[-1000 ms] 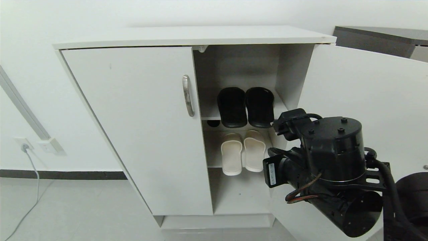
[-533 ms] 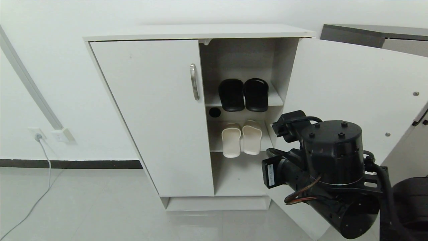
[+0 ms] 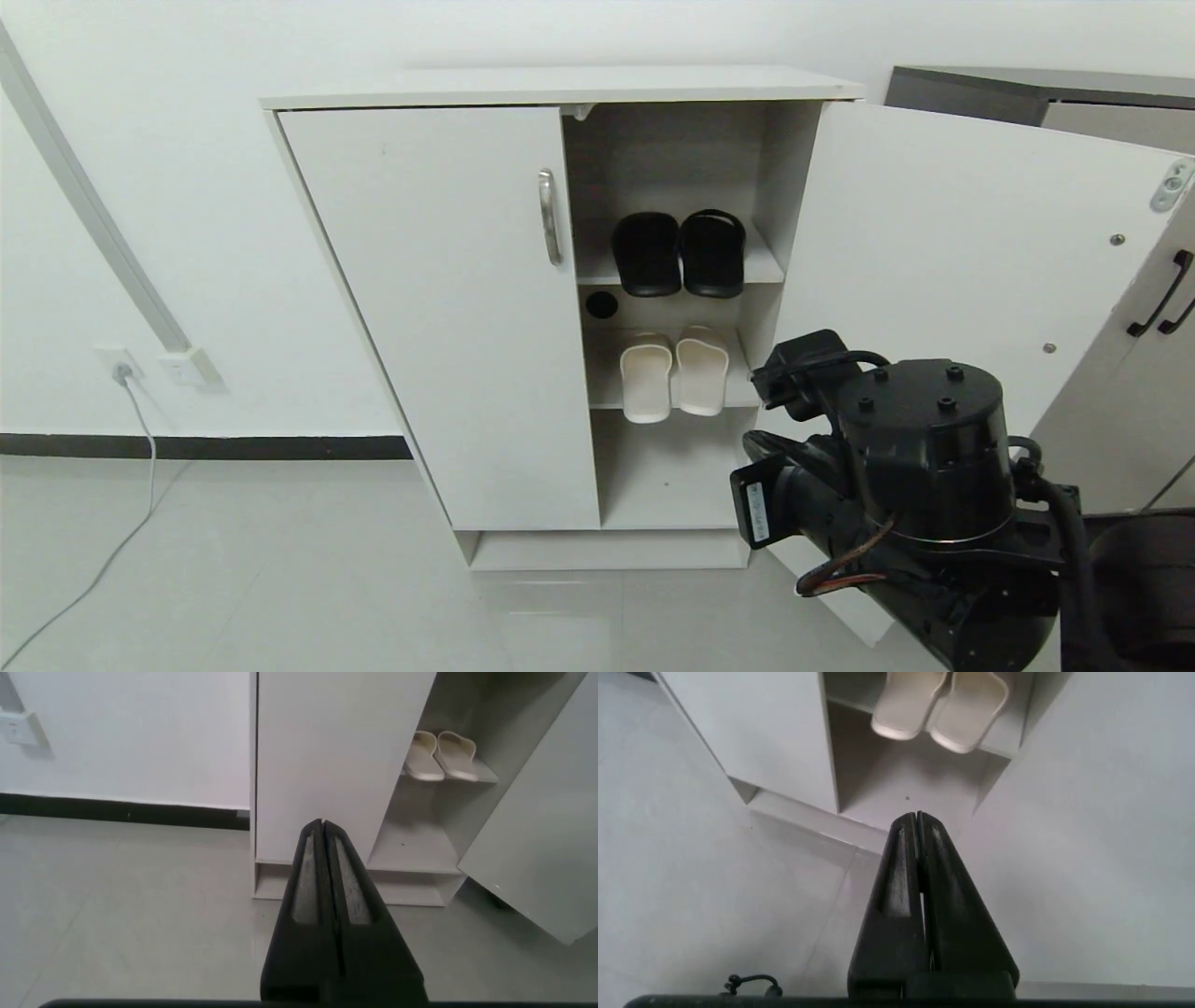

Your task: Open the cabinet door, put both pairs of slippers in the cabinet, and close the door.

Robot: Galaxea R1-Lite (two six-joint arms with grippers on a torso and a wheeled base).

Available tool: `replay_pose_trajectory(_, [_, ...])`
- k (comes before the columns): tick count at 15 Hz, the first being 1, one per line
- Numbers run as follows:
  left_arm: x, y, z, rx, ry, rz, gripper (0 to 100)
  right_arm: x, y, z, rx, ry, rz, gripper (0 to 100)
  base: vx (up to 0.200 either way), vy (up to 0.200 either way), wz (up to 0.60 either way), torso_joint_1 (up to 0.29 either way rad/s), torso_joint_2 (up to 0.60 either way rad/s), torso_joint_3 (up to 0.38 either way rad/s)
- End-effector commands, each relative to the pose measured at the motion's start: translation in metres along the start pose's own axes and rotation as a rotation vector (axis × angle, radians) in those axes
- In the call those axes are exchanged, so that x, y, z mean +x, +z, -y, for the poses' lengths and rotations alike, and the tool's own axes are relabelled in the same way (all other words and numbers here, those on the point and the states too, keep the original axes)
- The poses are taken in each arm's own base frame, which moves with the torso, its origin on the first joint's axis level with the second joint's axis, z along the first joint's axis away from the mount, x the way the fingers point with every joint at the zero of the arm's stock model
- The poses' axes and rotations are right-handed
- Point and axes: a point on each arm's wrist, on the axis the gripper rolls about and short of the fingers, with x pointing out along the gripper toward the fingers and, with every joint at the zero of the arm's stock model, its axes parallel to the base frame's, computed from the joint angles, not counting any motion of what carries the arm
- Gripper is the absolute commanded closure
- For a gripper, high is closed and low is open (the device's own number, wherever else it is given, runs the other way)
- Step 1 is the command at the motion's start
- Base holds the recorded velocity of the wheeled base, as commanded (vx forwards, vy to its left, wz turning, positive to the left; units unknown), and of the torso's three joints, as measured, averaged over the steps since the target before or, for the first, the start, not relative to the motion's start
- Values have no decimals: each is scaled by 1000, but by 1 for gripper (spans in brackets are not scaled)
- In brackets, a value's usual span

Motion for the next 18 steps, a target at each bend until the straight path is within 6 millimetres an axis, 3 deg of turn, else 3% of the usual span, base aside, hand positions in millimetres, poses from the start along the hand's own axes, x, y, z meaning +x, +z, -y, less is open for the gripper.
replay_pose_trajectory(1, [0,0,0,0,1,-1,100,1,-2,0,-5,-1,-6,100,0,0,0,0,0,0])
replay_pose_trajectory(10, [0,0,0,0,1,-1,100,3,-8,-1,-20,-3,-26,100,0,0,0,0,0,0])
replay_pose_trajectory(14, [0,0,0,0,1,-3,100,2,-9,0,-31,-3,-27,100,0,0,0,10,-203,-306])
replay_pose_trajectory(18, [0,0,0,0,1,-1,100,2,-10,-1,-35,-4,-30,100,0,0,0,58,-526,-364])
